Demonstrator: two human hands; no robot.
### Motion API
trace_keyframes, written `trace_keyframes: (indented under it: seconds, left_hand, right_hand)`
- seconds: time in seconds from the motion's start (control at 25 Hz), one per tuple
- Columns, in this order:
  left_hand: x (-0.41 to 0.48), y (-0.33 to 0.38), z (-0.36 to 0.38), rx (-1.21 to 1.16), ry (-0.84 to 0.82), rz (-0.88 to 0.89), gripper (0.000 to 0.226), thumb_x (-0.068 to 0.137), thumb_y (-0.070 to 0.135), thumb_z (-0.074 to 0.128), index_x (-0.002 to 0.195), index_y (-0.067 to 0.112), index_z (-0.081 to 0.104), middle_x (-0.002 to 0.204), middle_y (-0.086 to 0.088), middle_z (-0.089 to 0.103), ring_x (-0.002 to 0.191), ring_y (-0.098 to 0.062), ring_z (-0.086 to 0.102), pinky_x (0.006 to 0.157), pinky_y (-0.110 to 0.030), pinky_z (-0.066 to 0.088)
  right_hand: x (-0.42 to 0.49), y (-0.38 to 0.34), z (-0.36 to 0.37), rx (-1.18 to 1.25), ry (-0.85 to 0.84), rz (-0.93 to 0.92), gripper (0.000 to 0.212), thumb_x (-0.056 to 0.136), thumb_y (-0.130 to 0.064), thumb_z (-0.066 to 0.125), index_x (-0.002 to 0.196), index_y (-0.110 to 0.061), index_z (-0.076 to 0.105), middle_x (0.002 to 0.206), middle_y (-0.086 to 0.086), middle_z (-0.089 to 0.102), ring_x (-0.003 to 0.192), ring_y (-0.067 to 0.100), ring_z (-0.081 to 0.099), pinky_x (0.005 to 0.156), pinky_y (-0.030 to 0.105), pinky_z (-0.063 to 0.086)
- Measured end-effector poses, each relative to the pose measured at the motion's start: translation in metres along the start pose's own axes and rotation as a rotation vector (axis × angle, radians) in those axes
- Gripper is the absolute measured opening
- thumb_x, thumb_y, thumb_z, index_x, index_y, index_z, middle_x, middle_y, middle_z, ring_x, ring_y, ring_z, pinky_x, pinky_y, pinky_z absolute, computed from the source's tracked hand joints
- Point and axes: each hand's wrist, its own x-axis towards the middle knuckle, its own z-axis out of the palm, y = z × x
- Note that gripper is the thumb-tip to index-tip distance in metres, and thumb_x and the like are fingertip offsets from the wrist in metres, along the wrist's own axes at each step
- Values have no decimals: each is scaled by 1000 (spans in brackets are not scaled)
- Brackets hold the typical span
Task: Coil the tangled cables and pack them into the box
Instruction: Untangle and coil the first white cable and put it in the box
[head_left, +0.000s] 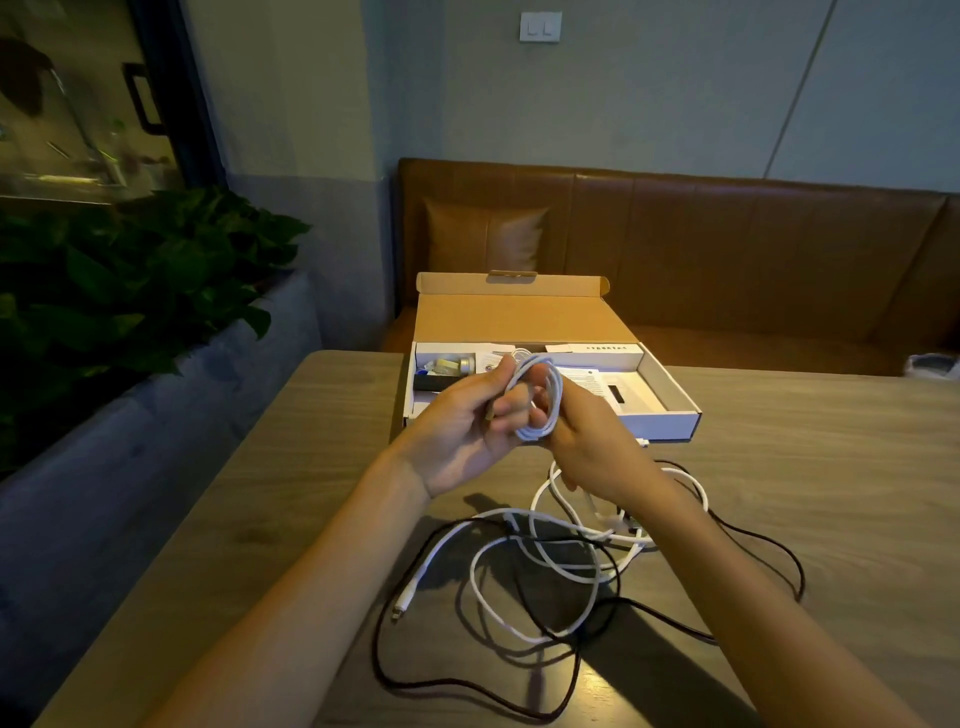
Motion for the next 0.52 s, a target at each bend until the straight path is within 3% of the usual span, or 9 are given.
trace_keyframes:
  seconds: [0.12,0.2,0.28,0.4,0.52]
  left_hand:
    - [6,-8,4,-113,64,116,40,106,24,40,126,-4,59,78,-9,64,72,-16,65,101,-34,51]
    - [8,-7,8,-2,147,201,38,107,24,38,124,1,62,91,-11,73,87,-20,72,101,-36,53]
    - [7,-5,17,295,227,265,36,109,24,34,126,9,62,102,-7,76,99,-18,72,90,-31,57]
    - [2,-7,20,1006,297,328,29,109,27,34,128,23,54,106,13,71,104,4,66,75,-14,55]
    - [1,-10,6,1352,290,333,31,108,30,36,131,19,54,114,3,67,105,-12,63,82,-30,60]
  right_hand:
    - [0,-3,3,91,-53,80,10,104,-18,47,109,-19,56,79,0,63,53,4,56,53,25,47]
    - [-2,-7,4,110,-160,158,10,105,-15,43,109,-18,52,77,5,62,46,6,53,47,24,48]
    - [-4,-11,6,104,-216,208,14,105,-16,44,116,-18,53,77,5,63,46,6,53,48,21,48]
    - [-5,-17,3,-43,-225,129,18,104,-20,50,114,-15,64,77,-3,64,51,4,59,53,21,51]
    - [-6,-19,-4,-320,-163,-28,23,103,-24,52,112,-18,72,87,-8,67,72,9,64,73,33,58]
